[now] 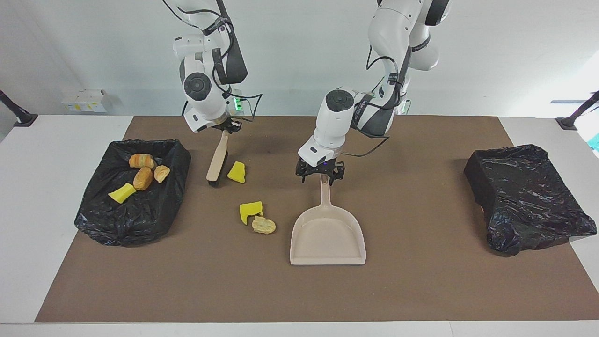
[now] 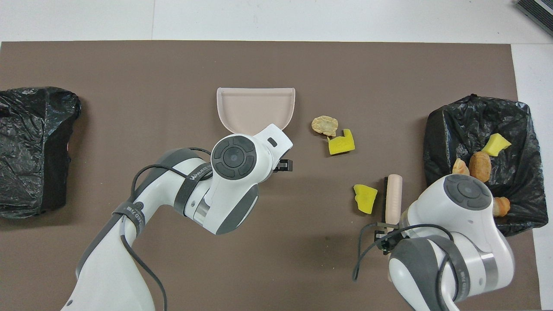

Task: Sweep and dump trash in bin
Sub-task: 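Sweep the bread and sponge pieces toward the dustpan with the right gripper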

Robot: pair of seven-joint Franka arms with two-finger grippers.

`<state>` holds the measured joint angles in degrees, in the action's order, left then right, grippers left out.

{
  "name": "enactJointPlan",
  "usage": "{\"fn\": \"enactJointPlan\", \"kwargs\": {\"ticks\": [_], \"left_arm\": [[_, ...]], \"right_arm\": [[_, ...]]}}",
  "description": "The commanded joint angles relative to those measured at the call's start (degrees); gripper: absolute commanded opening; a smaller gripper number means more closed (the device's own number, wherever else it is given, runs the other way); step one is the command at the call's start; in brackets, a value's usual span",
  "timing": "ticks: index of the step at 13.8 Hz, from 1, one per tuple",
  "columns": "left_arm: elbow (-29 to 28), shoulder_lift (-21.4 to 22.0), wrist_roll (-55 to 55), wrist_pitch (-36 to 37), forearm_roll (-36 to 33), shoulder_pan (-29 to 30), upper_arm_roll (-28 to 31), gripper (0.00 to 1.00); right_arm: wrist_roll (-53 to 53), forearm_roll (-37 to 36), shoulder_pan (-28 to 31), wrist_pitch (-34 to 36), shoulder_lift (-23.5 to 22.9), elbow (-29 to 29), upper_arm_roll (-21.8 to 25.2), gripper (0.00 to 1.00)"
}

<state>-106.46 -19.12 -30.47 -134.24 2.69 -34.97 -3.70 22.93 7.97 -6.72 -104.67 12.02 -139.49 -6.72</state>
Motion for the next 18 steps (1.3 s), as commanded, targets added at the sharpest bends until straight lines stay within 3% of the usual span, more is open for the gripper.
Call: {"fn": "enactJointPlan", "kwargs": {"ticks": [1, 2, 5, 12, 16, 18], "left_arm": [[-1.6, 0.7, 0.3, -1.8, 0.6, -0.6, 0.8, 1.0], [-1.6, 0.7, 0.3, -1.6, 0.6, -0.7, 0.8, 0.88], [-1.5, 0.8, 1.6, -0.2, 0.3, -0.6, 0.8, 0.03], [1.3, 1.2, 9.3, 3.6, -3.8, 1.9, 1.2, 0.0], [3.8, 3.6, 24.9, 10.2, -3.8, 6.0, 1.4, 0.0], [3.8, 5.6, 32.7, 13.3, -3.9, 7.8, 1.5, 0.0]], "right_arm": [[0.5, 1.9, -1.0, -4.1, -0.2, -1.0, -0.6, 0.0], [1.2, 1.9, -1.8, -4.9, -0.6, -0.8, -0.6, 0.0], [4.7, 2.0, -2.1, -6.4, -3.0, 2.1, -0.7, 0.0], [12.7, 2.9, -7.1, -10.0, -11.6, 9.7, -0.8, 0.0], [13.6, 4.9, -10.3, -9.5, -16.8, 16.3, -0.9, 0.0], [13.7, 4.9, -11.3, -5.1, -18.3, 20.7, -0.9, 0.0]]}}
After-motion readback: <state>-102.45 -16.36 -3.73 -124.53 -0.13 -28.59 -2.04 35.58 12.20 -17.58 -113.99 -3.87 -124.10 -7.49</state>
